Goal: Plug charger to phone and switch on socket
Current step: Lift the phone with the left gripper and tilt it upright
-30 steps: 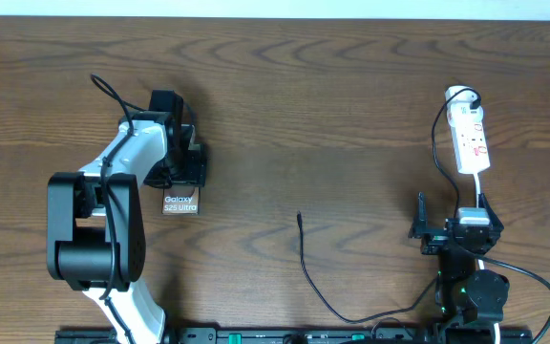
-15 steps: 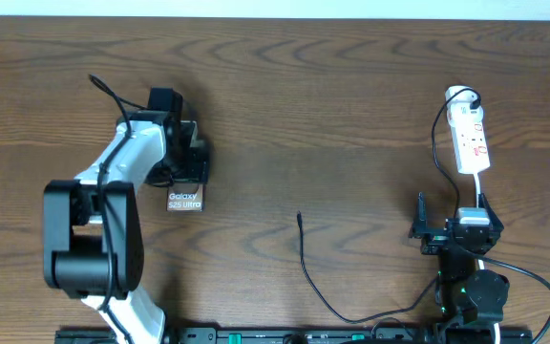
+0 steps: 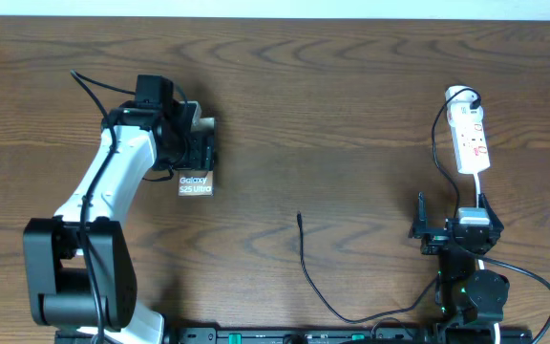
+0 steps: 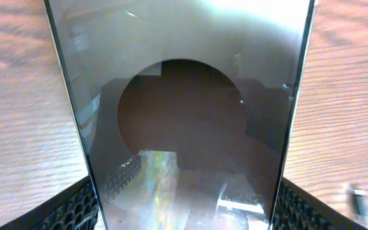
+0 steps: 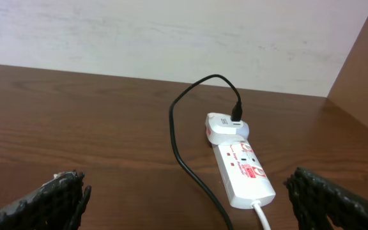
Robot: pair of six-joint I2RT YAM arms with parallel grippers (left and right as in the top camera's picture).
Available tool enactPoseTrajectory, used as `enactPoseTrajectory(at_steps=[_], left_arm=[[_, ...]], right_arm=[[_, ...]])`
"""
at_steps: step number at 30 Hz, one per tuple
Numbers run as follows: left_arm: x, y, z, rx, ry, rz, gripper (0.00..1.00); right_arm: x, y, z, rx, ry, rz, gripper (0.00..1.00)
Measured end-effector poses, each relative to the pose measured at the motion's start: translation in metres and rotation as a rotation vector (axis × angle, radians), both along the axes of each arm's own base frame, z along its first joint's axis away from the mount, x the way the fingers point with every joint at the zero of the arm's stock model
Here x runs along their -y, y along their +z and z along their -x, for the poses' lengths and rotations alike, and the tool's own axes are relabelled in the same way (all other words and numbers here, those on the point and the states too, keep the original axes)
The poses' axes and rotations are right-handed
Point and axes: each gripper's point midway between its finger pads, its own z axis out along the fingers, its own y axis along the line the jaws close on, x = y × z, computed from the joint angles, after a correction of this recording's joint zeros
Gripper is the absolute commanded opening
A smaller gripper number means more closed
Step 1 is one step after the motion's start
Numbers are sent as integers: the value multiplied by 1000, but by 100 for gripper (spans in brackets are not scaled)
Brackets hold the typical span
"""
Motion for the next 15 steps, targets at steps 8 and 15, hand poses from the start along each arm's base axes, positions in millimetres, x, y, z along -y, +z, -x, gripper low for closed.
enactPoseTrajectory(at_steps=[8, 15], left_arm=[[35, 25, -9, 57, -18, 224, 7], [62, 45, -16, 61, 9, 423, 7]], right_arm=[[0, 0, 0, 0, 0, 0, 99], [0, 0, 0, 0, 0, 0, 99]])
